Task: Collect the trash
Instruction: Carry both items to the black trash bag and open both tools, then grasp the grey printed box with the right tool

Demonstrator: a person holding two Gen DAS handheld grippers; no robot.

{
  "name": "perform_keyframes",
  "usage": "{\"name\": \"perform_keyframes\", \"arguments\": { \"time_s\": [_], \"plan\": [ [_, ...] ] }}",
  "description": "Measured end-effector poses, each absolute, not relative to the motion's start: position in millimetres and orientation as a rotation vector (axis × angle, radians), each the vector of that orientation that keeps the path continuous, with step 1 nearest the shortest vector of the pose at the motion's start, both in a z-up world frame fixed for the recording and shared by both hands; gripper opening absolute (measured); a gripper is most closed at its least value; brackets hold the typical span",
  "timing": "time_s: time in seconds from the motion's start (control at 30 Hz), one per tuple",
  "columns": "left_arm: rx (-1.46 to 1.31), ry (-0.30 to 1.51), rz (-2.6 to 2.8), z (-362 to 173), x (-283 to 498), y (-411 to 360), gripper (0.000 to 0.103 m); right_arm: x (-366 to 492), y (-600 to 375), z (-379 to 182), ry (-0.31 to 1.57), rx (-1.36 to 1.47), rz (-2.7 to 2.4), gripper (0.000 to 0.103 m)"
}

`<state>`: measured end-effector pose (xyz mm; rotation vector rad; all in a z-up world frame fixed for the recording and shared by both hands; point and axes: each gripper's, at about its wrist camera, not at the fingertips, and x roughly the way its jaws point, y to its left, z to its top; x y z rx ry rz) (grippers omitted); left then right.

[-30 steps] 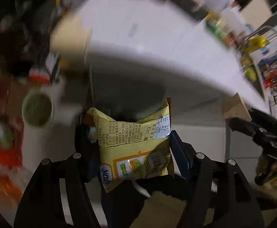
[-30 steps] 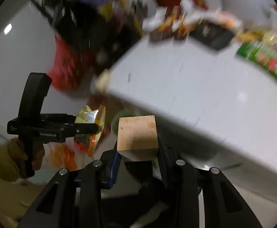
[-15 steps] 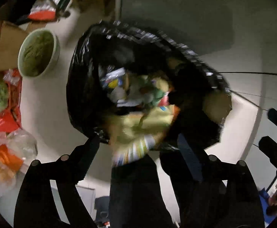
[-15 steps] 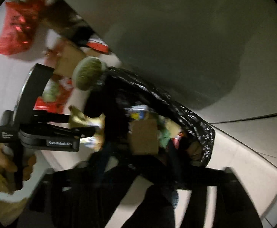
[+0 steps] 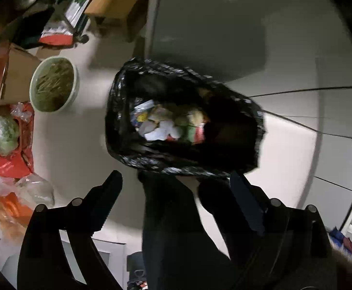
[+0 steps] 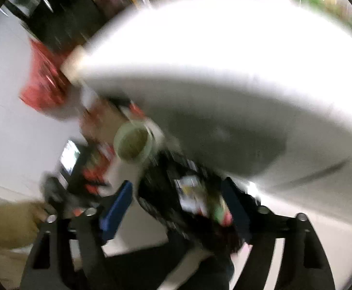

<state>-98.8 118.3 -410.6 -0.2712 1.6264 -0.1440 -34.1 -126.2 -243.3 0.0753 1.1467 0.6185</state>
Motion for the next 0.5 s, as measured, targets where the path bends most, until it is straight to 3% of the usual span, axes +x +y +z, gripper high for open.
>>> {"name": "perform_keyframes", "arguments": {
  "time_s": [0.13, 0.27, 0.4, 0.5],
  "plan": [
    [-0.294, 1.581, -0.214, -374, -101, 95, 0.088, -7, -160, -161, 0.901, 0.082, 0.556, 0.098],
    [-0.266, 1.515, -0.247, -346, -96, 77, 0.088, 42, -206, -134, 0.802, 0.107, 0.378, 0.097],
    [-0.242, 1.458, -0.239, -326, -95, 73, 0.088, 98, -280, -134, 0.777, 0.326, 0.193, 0.097],
    [-0.267, 1.459, -0.208, -324, -97, 78, 0.088, 135, -318, -139, 0.767, 0.271, -0.005, 0.097]
  ]
}}
